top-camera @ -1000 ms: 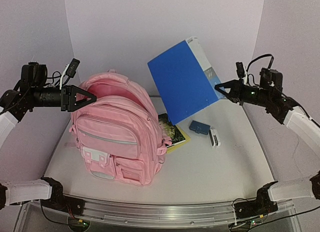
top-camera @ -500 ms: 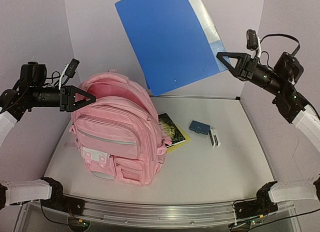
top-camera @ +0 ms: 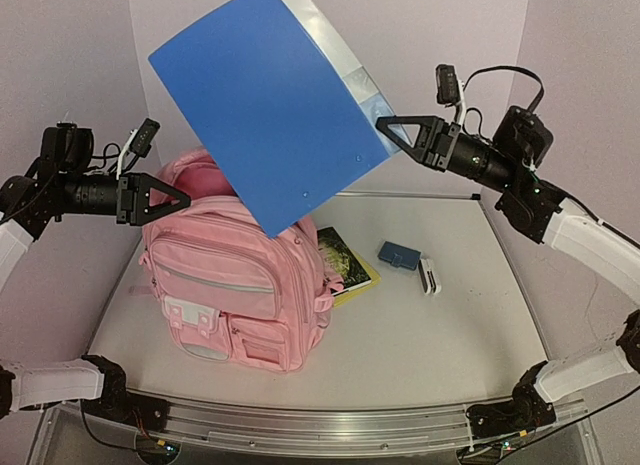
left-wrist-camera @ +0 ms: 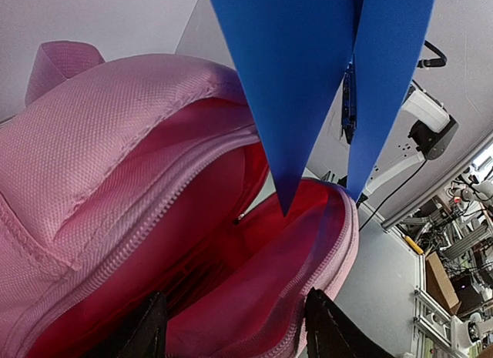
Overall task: Pack the student bag
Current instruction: Place the files in the student bag.
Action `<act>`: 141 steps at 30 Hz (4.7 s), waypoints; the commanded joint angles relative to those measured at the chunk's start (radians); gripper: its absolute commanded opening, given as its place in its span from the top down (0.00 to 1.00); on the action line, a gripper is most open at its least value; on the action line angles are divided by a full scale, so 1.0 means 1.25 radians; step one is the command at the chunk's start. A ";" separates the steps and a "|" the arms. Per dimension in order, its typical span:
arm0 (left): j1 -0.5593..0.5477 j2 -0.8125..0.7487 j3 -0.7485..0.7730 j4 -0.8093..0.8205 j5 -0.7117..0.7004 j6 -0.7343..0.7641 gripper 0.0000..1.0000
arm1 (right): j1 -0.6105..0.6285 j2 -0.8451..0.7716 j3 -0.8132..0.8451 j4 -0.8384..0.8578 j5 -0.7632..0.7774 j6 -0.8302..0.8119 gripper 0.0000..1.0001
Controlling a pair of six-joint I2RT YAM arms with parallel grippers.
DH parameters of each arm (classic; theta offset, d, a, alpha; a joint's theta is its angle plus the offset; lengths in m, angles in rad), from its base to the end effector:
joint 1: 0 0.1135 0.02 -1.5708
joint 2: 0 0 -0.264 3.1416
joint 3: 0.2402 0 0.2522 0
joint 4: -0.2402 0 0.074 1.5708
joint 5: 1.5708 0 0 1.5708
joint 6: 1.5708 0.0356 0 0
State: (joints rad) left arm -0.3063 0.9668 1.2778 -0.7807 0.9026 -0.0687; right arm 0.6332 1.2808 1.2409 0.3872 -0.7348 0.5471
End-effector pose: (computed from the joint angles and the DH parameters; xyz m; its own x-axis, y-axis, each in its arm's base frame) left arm 0.1542 -0.0781 0.4194 -0.4892 0.1101 -0.8652 0.8225 0.3881 -0.4156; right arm 0.2165 0.1885 0.4508 -0.2584 0.2891 -0.9218 -0.9517 0.0875 0.2943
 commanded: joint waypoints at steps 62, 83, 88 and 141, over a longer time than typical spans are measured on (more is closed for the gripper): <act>-0.003 -0.140 -0.137 0.428 -0.091 -0.196 0.58 | 0.124 0.172 -0.122 0.451 0.029 0.116 1.00; -0.003 -0.078 0.095 0.007 -0.055 0.142 1.00 | 0.126 0.159 0.047 0.030 0.075 -0.159 0.24; -0.003 -0.036 0.170 -0.101 -0.034 0.198 1.00 | 0.128 0.193 0.105 0.008 0.072 -0.165 0.16; -0.003 -0.069 0.140 -0.060 -0.329 0.074 0.00 | 0.301 0.256 -0.035 0.168 0.200 -0.174 0.55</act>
State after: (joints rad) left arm -0.3079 0.8713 1.4114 -0.8935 0.4693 0.0272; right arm 1.0046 1.6568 1.2011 0.5582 -0.4590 0.3218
